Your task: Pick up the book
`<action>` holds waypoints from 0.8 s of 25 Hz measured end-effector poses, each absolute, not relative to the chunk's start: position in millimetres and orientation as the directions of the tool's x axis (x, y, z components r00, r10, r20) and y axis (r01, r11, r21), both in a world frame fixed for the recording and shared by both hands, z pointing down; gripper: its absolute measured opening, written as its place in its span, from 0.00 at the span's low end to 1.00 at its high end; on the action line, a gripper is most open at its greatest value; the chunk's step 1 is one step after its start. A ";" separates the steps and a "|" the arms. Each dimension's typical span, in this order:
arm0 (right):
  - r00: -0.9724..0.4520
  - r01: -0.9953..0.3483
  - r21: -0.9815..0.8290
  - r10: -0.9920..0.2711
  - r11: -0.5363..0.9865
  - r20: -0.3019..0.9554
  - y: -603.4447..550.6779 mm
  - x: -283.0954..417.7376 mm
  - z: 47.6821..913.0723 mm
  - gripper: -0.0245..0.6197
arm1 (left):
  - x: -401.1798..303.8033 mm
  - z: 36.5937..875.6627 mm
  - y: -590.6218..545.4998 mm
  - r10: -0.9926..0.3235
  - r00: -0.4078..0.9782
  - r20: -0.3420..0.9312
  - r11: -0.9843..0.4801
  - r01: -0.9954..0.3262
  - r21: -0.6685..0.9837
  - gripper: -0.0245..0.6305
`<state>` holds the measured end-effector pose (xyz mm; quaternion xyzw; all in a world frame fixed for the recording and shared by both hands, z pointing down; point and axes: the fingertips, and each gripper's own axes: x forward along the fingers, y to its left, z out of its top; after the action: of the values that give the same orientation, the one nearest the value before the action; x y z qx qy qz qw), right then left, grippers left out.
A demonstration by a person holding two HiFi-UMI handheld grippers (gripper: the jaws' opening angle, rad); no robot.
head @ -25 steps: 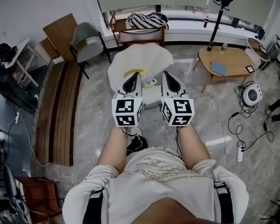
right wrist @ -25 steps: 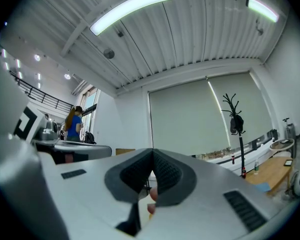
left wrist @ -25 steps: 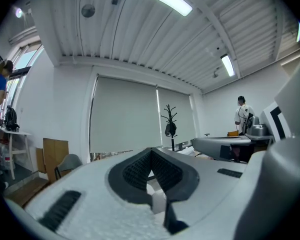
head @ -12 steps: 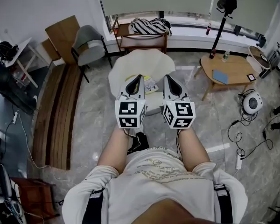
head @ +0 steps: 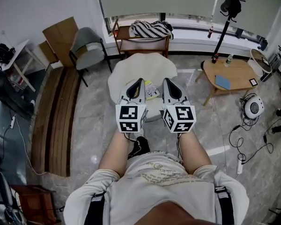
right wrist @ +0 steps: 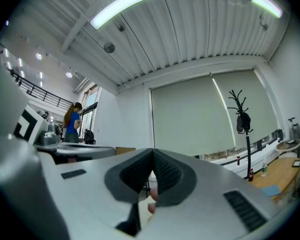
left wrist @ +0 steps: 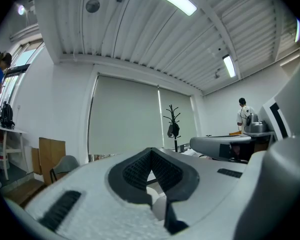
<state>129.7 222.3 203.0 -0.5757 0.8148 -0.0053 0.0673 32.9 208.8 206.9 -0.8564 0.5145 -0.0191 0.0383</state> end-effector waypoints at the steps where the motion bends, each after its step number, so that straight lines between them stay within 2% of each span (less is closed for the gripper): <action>1: -0.327 -0.938 -0.088 -0.940 0.336 -0.103 215.9 128.8 204.3 0.08 | 32.4 209.7 202.8 -0.882 0.472 -0.002 -0.470 -0.879 -0.084 0.06; 13: -0.309 -0.945 -0.095 -0.950 0.312 -0.043 132.9 115.2 226.6 0.08 | 16.8 229.6 117.7 -0.877 0.480 0.036 -0.481 -0.875 -0.061 0.06; 20: -0.314 -0.945 -0.093 -0.949 0.314 -0.009 82.8 104.9 241.5 0.08 | -10.0 238.3 60.7 -0.898 0.436 0.050 -0.439 -0.898 -0.042 0.06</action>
<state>104.9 82.8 241.5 -0.5848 0.8099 -0.0350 0.0307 -10.0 60.7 238.3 -0.8475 0.5298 -0.0324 0.0048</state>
